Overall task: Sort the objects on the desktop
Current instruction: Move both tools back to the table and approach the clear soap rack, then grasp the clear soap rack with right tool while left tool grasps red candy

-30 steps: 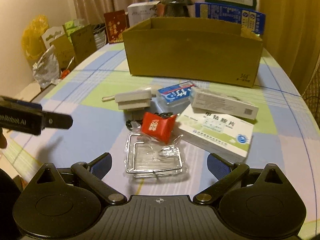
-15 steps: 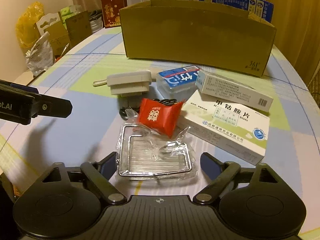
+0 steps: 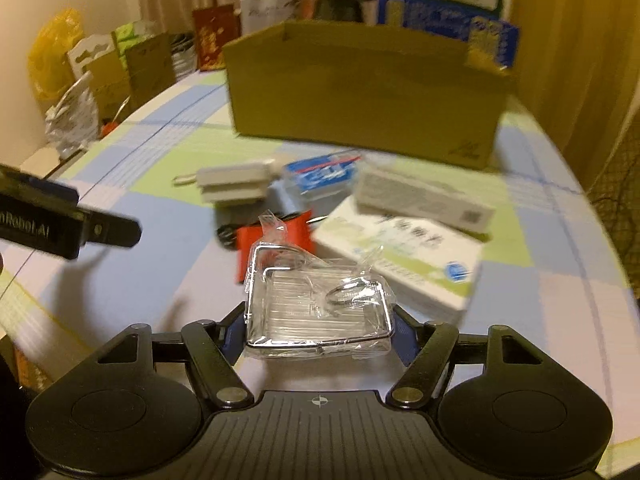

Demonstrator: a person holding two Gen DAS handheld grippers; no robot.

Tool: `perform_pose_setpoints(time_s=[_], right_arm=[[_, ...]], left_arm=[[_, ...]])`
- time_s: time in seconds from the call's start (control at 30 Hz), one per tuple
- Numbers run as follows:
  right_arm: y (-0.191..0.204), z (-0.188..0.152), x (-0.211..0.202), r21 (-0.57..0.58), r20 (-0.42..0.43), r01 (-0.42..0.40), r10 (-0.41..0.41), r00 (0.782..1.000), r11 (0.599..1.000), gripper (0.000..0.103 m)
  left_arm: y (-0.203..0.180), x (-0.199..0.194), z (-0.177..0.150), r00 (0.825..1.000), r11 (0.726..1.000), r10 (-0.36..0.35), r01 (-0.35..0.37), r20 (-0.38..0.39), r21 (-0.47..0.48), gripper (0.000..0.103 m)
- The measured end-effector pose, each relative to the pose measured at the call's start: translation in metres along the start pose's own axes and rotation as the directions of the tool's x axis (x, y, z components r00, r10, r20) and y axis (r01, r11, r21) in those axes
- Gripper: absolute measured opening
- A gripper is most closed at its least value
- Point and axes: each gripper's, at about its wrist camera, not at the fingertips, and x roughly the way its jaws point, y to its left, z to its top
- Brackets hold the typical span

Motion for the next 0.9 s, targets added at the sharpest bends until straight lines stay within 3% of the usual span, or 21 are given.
perform_pose_setpoints(time_s=[0.37, 0.47, 0.57, 0.6, 0.67, 0.77, 0.87, 0.9], right_arm=[[-0.056, 0.012, -0.012, 0.087, 0.038, 0.107, -0.111, 0.993, 0.99, 0.068], [-0.064, 0.012, -0.012, 0.092, 0.039, 0.109, -0.113, 0.993, 0.99, 0.068], [-0.069, 0.011, -0.011, 0.086, 0.043, 0.105, -0.109, 0.993, 0.991, 0.068], [-0.07, 0.011, -0.011, 0.086, 0.045, 0.103, -0.107, 0.993, 0.991, 0.068], [-0.071, 0.011, -0.01, 0.091, 0.045, 0.101, -0.105, 0.993, 0.991, 0.068], [-0.074, 0.01, -0.007, 0.1, 0.041, 0.095, -0.099, 0.994, 0.99, 0.068], [-0.075, 0.01, -0.005, 0.1, 0.037, 0.087, -0.091, 0.995, 0.991, 0.068], [-0.075, 0.01, -0.004, 0.099, 0.036, 0.085, -0.089, 0.995, 0.992, 0.068]], left_arm=[[-0.044, 0.022, 0.01, 0.994, 0.994, -0.107, 0.107, -0.013, -0.001, 0.099], [-0.065, 0.031, 0.014, 0.99, 0.987, -0.14, 0.139, 0.0, 0.085, 0.09], [-0.087, 0.04, 0.017, 0.987, 0.954, -0.162, 0.156, 0.001, 0.256, 0.083], [-0.094, 0.043, 0.016, 0.985, 0.934, -0.171, 0.163, -0.004, 0.318, 0.073], [-0.105, 0.051, 0.016, 0.985, 0.889, -0.173, 0.165, -0.021, 0.428, 0.065], [-0.114, 0.059, 0.015, 0.987, 0.837, -0.161, 0.147, -0.019, 0.527, 0.058], [-0.115, 0.066, 0.015, 0.987, 0.817, -0.159, 0.143, -0.021, 0.559, 0.058], [-0.115, 0.069, 0.014, 0.987, 0.812, -0.158, 0.146, -0.029, 0.565, 0.053]])
